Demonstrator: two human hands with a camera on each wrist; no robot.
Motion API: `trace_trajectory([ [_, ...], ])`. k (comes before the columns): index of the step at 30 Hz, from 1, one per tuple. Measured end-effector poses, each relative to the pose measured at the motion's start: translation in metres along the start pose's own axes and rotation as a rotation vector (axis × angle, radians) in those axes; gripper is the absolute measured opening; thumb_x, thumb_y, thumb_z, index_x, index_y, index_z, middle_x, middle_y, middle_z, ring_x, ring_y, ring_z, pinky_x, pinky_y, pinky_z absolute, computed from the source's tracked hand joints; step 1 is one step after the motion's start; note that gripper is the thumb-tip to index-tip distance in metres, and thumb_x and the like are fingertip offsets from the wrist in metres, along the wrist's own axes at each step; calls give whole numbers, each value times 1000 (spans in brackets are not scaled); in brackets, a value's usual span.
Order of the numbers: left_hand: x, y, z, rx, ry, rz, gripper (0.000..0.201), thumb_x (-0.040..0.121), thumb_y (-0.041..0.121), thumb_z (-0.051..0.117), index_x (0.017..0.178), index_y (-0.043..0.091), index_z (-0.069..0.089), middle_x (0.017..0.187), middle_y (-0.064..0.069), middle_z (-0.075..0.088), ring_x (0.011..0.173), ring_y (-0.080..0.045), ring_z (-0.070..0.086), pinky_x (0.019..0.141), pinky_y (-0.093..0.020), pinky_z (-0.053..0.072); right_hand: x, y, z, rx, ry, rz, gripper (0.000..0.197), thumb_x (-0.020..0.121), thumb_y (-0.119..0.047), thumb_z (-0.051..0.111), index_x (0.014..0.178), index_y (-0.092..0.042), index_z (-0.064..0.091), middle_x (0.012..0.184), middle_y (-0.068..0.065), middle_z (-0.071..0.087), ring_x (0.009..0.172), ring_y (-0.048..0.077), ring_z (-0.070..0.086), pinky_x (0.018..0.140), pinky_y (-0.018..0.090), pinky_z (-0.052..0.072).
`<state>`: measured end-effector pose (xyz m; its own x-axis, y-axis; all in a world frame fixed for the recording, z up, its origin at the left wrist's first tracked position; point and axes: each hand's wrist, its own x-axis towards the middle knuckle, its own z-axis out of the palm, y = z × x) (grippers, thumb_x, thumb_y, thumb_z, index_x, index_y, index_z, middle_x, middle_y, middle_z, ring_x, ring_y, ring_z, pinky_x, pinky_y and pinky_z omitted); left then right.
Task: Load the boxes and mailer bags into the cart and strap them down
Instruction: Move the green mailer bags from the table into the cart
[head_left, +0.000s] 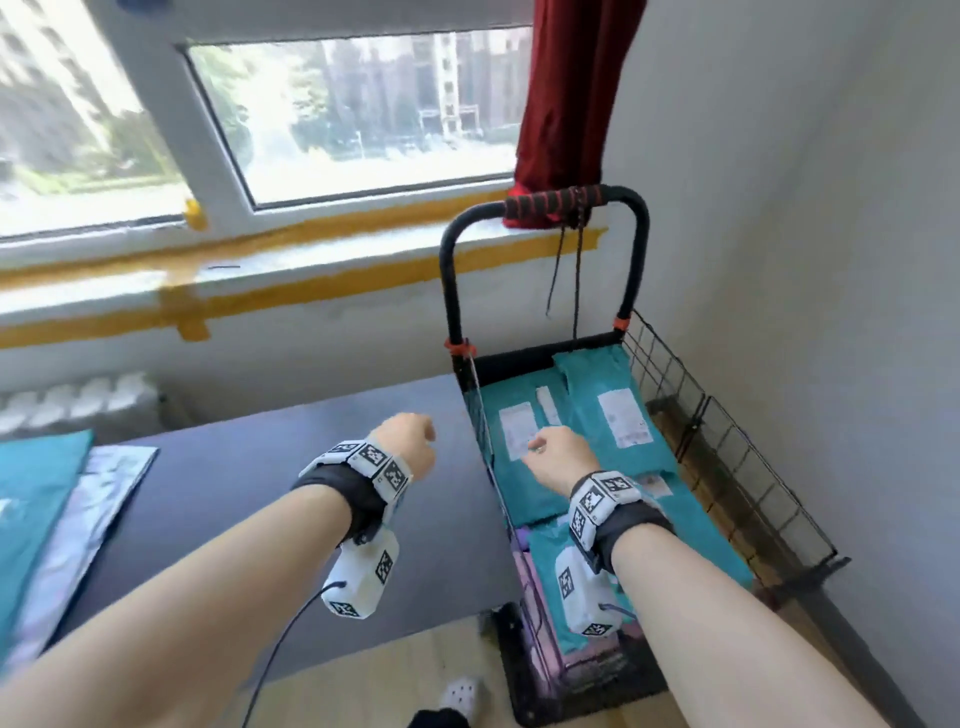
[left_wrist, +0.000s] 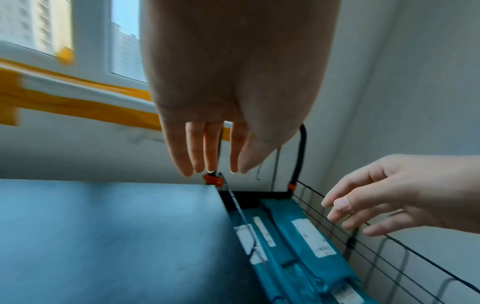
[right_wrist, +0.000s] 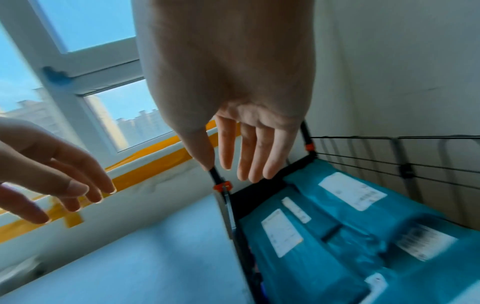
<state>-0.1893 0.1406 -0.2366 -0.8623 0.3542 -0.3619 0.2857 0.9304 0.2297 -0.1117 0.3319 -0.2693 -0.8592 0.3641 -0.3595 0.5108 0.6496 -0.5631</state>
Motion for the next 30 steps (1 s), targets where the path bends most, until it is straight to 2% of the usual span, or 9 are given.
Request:
trace_trajectory([
  [5,-69,-91,-10,-60,73,-231,37,89,17,45,125,18,54,131,-10,49,120,-25,51,100,-34,42,-12,-74,50,-81,-116,-186,24,86,-24,55,107,-18,64,115,6,65,107,25,60,91,29,47],
  [11,-143,-186,-15,-149,122,-472,37,91,16,45,126,17,54,132,-9,53,118,-25,55,92,-29,44,-35,-149,123,-205,-259,-369,26,87,-22,53,110,-18,64,114,4,66,109,23,59,90,28,46],
  [16,-187,-265,-14,-227,151,-640,32,91,17,49,122,15,58,130,-9,56,120,-24,53,95,-27,42,-51,-208,181,-289,-341,-481,28,87,-22,51,112,-19,63,119,3,64,110,23,59,87,28,45],
  [21,-212,-343,-13,-314,165,-746,37,90,7,44,125,14,55,136,-8,50,125,-22,48,99,-25,38,-59,-261,242,-323,-421,-532,29,87,-23,52,113,-18,63,118,5,65,110,25,60,91,29,47],
  [23,-215,-377,-11,-343,172,-773,41,88,4,42,125,15,55,135,-8,51,122,-23,51,96,-25,40,-60,-284,269,-317,-450,-538,29,87,-24,53,113,-18,64,117,5,66,110,24,60,93,29,47],
  [27,-210,-445,-11,-385,168,-788,42,89,4,40,127,16,53,136,-8,50,120,-23,52,91,-23,41,-59,-331,327,-308,-503,-526,31,87,-23,55,116,-17,62,119,5,65,111,22,60,95,28,46],
  [30,-201,-494,-13,-402,149,-798,43,89,3,40,127,18,52,135,-8,52,120,-24,53,94,-26,42,-58,-363,368,-298,-540,-499,32,87,-23,55,118,-16,60,119,5,64,109,23,60,93,30,47],
])
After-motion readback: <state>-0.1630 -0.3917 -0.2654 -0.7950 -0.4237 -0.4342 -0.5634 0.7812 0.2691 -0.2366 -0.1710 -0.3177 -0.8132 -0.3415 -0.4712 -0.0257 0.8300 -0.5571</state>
